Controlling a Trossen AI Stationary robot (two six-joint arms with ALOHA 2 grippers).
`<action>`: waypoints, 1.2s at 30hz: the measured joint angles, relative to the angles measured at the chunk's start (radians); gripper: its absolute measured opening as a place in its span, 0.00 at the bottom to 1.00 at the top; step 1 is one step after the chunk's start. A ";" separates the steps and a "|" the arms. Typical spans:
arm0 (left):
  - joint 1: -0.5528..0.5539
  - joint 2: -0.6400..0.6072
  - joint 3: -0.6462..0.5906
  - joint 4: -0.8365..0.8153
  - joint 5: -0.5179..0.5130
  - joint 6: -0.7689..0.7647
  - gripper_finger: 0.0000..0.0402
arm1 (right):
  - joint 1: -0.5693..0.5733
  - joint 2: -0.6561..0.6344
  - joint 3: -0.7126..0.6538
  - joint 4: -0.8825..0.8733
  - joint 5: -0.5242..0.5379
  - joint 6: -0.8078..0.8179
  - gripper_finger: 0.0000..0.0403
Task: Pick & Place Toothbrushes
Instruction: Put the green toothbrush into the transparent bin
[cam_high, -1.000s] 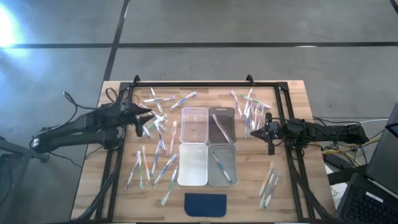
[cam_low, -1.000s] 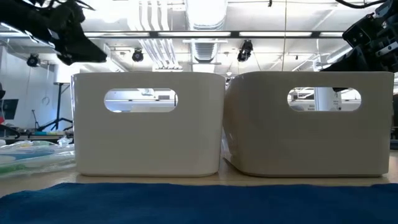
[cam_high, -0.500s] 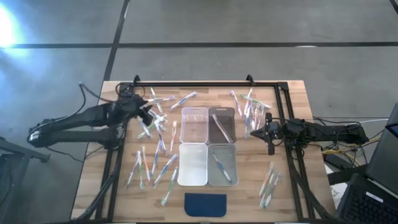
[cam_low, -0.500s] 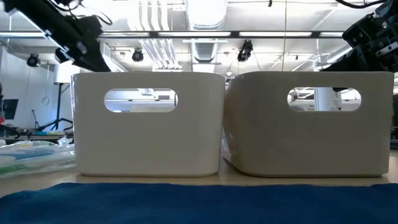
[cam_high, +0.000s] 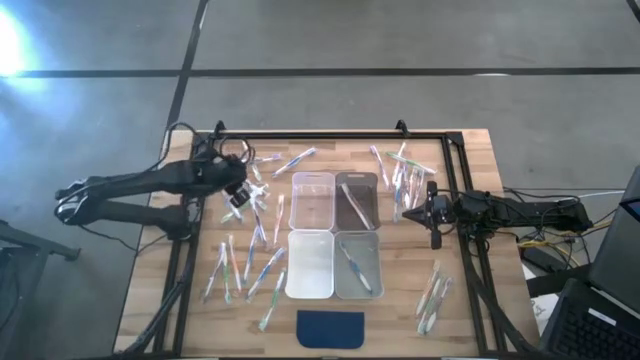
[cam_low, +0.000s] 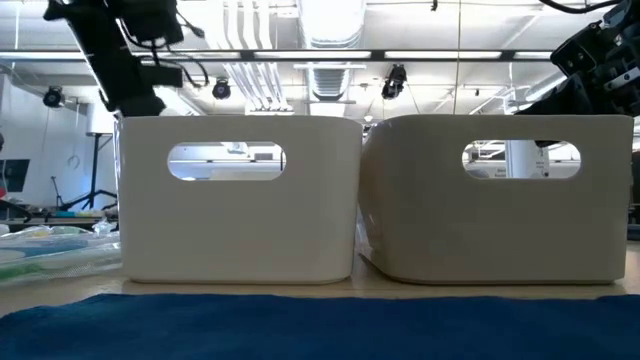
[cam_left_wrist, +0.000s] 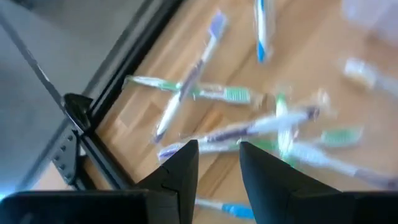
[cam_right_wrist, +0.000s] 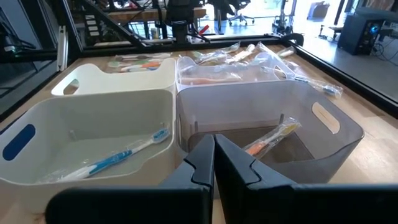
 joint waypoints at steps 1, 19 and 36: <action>0.000 0.012 0.000 -0.009 0.003 0.037 0.31 | 0.000 0.000 0.000 0.000 0.000 0.001 0.02; 0.000 0.230 -0.033 -0.007 0.136 0.738 0.30 | 0.000 0.000 0.000 0.000 0.000 -0.002 0.02; 0.082 0.415 -0.017 0.032 0.136 0.906 0.30 | 0.000 0.000 0.000 0.000 0.000 -0.004 0.02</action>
